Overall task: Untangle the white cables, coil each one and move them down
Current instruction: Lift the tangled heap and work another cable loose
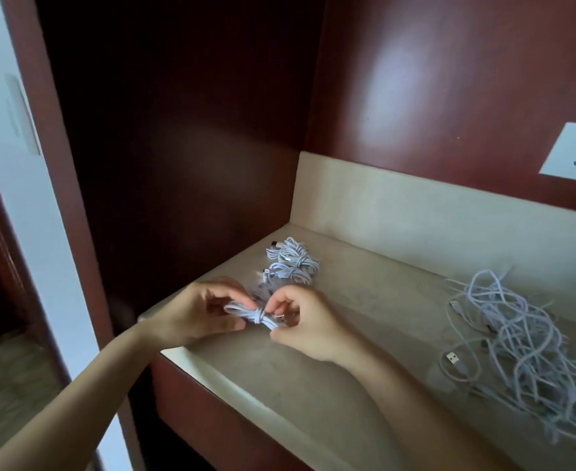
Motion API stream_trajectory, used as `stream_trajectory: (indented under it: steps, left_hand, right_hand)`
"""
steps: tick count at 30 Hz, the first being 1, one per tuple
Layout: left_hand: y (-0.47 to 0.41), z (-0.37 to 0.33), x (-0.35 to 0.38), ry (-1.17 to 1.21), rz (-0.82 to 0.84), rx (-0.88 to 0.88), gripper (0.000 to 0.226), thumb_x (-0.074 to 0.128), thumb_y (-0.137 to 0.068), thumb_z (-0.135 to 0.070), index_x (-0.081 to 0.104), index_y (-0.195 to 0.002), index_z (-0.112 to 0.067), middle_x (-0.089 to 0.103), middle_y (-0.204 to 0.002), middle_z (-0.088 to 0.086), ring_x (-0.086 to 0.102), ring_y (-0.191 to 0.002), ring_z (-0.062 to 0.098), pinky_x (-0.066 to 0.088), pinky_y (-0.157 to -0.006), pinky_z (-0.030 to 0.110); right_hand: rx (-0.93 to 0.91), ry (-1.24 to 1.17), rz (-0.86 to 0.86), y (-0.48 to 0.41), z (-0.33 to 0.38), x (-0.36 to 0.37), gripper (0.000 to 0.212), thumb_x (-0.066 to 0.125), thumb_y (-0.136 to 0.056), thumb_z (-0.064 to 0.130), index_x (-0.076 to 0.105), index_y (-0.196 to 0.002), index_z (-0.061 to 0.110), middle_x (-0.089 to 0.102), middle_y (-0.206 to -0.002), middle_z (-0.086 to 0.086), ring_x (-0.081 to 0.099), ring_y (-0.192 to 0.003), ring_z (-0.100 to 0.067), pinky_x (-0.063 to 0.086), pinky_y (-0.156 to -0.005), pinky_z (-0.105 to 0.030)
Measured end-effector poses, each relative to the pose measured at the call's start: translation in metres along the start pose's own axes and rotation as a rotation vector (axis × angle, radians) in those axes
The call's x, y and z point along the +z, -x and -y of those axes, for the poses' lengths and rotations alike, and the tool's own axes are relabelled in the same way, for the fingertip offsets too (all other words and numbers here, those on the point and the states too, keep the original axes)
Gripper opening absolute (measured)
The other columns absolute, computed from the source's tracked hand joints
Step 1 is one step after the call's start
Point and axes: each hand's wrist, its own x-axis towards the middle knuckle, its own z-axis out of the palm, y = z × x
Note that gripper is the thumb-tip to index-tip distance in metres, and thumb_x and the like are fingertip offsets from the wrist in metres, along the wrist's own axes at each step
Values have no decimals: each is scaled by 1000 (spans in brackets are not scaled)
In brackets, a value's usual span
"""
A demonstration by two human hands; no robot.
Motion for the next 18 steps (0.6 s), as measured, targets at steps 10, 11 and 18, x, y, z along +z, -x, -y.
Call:
stream_trajectory:
  steps: [10,11,18]
  left_hand:
    - [-2,10,0,-469,-52,77,40,52,-65,3,72,-88,-23,59,-105,-8,61,-99,3,48,-89,23]
    - [0,10,1,-462,-51,43,32,53,-67,-10,72,-87,-25,57,-107,-9,60,-100,4,47,-90,22]
    - [-8,-4,22,-530,-169,79,16,60,-76,-47,65,-84,-35,58,-95,-19,60,-88,-2,51,-78,27]
  right_hand:
    - [-410,644,-204,5,-20,29,25,61,-77,8,69,-97,21,58,-91,4,55,-84,-21,51,-61,-36]
    - [-408,655,-182,7,-21,28,28,60,-77,8,70,-99,23,59,-94,5,54,-86,-19,51,-62,-35]
    - [-225,403,-68,36,-15,-9,36,49,-92,17,72,-116,31,58,-133,13,55,-118,-4,42,-99,-21]
